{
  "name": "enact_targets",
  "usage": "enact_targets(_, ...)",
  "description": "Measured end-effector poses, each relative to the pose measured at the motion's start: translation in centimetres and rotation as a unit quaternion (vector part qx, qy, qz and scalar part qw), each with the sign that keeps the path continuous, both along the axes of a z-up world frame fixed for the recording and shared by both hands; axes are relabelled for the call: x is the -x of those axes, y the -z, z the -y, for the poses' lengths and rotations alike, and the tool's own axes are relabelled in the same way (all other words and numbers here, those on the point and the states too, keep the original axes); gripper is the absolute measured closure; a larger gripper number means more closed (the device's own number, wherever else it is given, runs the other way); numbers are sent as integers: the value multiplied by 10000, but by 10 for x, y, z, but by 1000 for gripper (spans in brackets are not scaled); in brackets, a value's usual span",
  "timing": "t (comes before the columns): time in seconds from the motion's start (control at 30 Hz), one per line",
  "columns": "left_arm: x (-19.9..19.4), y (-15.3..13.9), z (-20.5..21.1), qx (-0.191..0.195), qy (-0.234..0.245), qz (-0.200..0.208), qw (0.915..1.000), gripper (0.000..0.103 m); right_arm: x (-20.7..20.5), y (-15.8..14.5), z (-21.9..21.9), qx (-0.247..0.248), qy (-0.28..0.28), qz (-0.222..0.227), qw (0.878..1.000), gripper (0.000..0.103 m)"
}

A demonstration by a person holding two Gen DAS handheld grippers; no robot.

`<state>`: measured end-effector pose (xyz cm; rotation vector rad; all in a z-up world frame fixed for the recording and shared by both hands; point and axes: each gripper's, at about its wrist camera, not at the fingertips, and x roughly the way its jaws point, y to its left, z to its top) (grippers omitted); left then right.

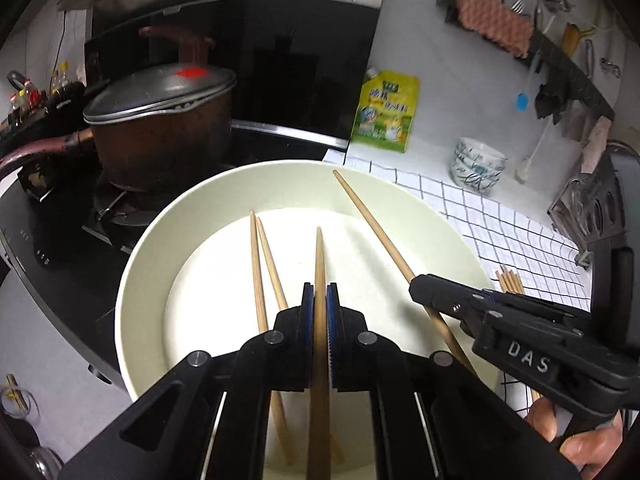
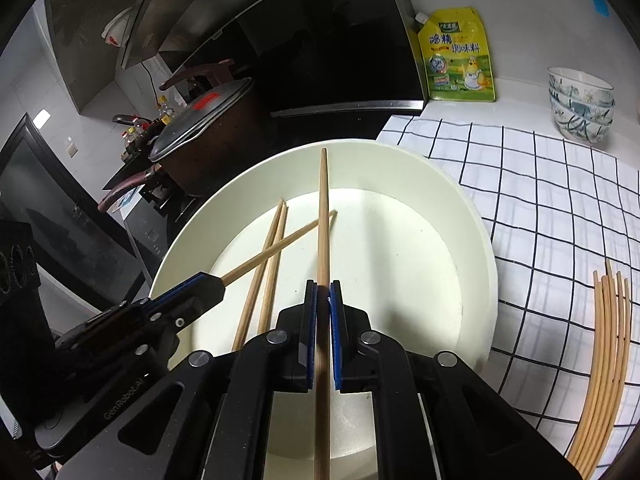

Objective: Organize utensils
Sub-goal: 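Lower both chopsticks into the basin and open both tools, then withdraw both tools from the basin toward the chopstick bundle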

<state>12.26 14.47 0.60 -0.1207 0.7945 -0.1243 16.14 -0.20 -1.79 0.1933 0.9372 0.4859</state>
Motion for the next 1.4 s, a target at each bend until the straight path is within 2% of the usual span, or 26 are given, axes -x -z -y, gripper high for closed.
enact_targets(0.23, -6, 5, 0, -247, -152, -252, 9993, 96, -8, 4, -1, 51, 22, -121, 9999, 97)
enact_targets(0.3, -5, 6, -3, -281, -231, -275, 9990, 84, -7, 5, -1, 72, -7, -143, 9999, 92)
enact_targets(0.33, -3, 6, -5, -303, -282, -256, 9988, 69, -6, 4, -1, 87, -8, -121, 9999, 88)
enact_targets(0.37, -1, 5, -7, -313, -320, -221, 9988, 48, -6, 3, -1, 133, 15, -80, 9999, 84)
enact_targets(0.43, 7, 1, -12, -353, -448, -57, 9984, 33, -2, 0, -1, 269, 35, 47, 9996, 84)
enact_targets(0.73, 24, -9, -22, -316, -682, 51, 9972, 32, 16, -10, 12, 290, 118, 266, 9992, 83)
enact_targets(0.97, 43, -13, -10, -384, -706, 211, 9965, 26, 40, -18, 32, 282, 228, 469, 9982, 78)
enact_targets(1.07, 51, -15, 0, -436, -668, 286, 9964, 23, 55, -23, 44, 384, 334, 684, 9964, 71)
enact_targets(1.2, 60, -15, 14, -428, -583, 316, 9969, 22, 75, -31, 62, 497, 500, 971, 9928, 53)
enact_targets(1.27, 65, -16, 23, -409, -525, 333, 9972, 20, 85, -33, 73, 514, 605, 1102, 9907, 47)
enact_targets(1.33, 69, -16, 32, -384, -456, 357, 9976, 18, 95, -36, 84, 574, 712, 1273, 9876, 46)
enact_targets(1.4, 73, -17, 42, -390, -389, 387, 9977, 17, 105, -38, 95, 623, 816, 1399, 9848, 39)
